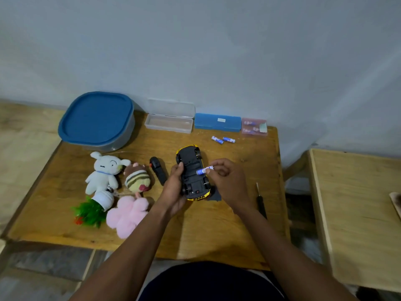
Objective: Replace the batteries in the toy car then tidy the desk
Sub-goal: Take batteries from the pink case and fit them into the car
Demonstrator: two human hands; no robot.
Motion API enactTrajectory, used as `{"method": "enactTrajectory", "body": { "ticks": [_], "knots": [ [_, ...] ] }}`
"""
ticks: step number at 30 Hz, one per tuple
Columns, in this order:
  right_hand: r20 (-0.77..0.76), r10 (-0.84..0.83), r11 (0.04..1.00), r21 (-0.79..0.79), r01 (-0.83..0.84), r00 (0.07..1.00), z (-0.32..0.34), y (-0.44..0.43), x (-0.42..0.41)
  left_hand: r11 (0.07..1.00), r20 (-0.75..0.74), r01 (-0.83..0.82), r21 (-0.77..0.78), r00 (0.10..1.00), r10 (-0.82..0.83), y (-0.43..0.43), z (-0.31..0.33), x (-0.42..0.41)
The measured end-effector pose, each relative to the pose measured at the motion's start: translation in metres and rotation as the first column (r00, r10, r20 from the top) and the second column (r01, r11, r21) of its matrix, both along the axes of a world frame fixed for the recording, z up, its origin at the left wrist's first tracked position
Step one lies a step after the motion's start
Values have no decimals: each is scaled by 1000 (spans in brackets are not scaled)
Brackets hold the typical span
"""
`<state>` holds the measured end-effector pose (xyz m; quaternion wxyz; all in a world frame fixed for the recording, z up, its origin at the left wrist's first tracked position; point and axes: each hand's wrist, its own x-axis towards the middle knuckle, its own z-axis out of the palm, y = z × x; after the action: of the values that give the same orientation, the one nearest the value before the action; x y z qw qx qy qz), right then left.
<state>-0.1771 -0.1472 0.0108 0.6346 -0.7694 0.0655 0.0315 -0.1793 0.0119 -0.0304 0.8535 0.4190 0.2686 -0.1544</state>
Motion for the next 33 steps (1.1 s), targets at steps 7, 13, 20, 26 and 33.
{"method": "enactTrajectory", "body": {
  "ticks": [7, 13, 20, 26, 33],
  "knots": [
    [201, 86, 953, -303, -22, 976, 17, -4, -3, 995, 39, -17, -102, 999, 21, -7, 20, 7],
    [262, 90, 966, -258, -20, 961, 21, 0, -1, 999, 80, 24, -49, 997, -20, -11, 35, 12],
    [276, 58, 976, -220, 4, 959, 30, 1, 7, 998, 100, 48, -39, 994, -44, -10, 44, 18],
    [271, 64, 984, -175, -16, 961, 31, 1, 11, 997, 120, 53, -48, 992, -47, -10, 48, 20],
    [251, 59, 989, -147, -22, 966, 22, 3, 15, 998, 116, 59, -18, 992, -56, -13, 52, 23]
  ]
}}
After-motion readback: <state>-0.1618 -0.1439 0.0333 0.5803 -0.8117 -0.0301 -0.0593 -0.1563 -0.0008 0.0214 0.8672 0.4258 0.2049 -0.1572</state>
